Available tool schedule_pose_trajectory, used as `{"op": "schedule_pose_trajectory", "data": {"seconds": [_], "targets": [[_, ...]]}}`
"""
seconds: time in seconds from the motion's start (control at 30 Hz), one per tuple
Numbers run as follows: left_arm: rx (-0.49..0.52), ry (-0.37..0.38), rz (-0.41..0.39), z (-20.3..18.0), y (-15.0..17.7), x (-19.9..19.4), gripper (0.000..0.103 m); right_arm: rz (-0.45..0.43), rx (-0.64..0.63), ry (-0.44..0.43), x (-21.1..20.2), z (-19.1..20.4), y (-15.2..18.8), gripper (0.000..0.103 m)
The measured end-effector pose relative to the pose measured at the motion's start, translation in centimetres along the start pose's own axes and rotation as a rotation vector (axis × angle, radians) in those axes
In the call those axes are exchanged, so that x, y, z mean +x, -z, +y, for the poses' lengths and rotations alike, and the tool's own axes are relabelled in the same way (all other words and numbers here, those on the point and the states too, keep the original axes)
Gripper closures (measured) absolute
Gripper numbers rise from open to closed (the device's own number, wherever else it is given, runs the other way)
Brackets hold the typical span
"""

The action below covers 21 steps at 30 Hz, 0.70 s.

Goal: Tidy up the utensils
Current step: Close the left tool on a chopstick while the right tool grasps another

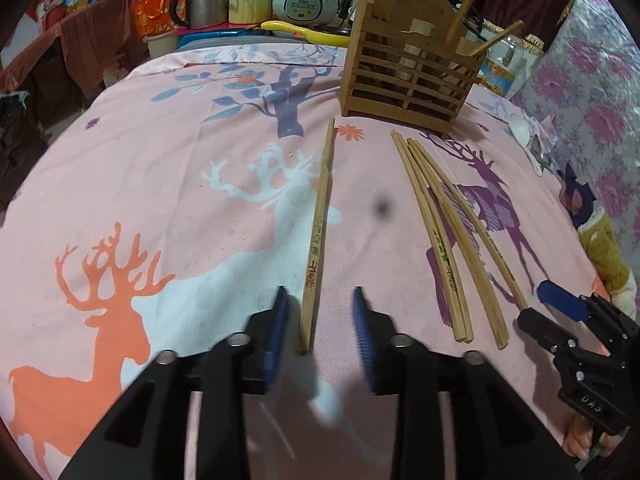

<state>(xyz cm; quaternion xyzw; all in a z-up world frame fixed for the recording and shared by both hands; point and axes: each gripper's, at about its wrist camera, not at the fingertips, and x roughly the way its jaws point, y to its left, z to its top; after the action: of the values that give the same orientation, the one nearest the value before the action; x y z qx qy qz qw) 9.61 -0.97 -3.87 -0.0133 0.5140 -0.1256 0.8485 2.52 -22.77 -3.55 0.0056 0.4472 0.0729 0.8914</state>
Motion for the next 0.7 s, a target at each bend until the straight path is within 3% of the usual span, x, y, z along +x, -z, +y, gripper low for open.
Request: {"op": "schedule_pose_trajectory", "data": {"seconds": [0.13, 0.17, 0.23, 0.3, 0.37, 0.7], "targets": [[0.026, -0.033, -0.001, -0.4, 0.1, 0.1, 0.057, 0.05, 0.033, 0.0, 1.0, -0.7, 0.0, 0.071], [0.043, -0.054, -0.003, -0.7, 0.2, 0.2, 0.057, 0.044, 0.036, 0.006, 0.8, -0.8, 0.0, 0.084], [0.08, -0.093, -0.006, -1.4, 0.4, 0.3, 0.057, 0.047, 0.042, 0.011, 0.9, -0.9, 0.1, 0.096], [0.115, -0.121, -0.012, -2.0, 0.6, 0.3, 0.065, 0.046, 0.052, 0.007, 0.8, -1.1, 0.1, 0.096], [0.133, -0.098, -0.015, -2.3, 0.8, 0.2, 0.091, 0.044, 0.054, 0.009, 0.8, -1.1, 0.0, 0.096], [0.111, -0.075, -0.043, -2.0, 0.7, -0.6, 0.095, 0.033, 0.054, 0.016, 0.8, -1.1, -0.1, 0.096]]}}
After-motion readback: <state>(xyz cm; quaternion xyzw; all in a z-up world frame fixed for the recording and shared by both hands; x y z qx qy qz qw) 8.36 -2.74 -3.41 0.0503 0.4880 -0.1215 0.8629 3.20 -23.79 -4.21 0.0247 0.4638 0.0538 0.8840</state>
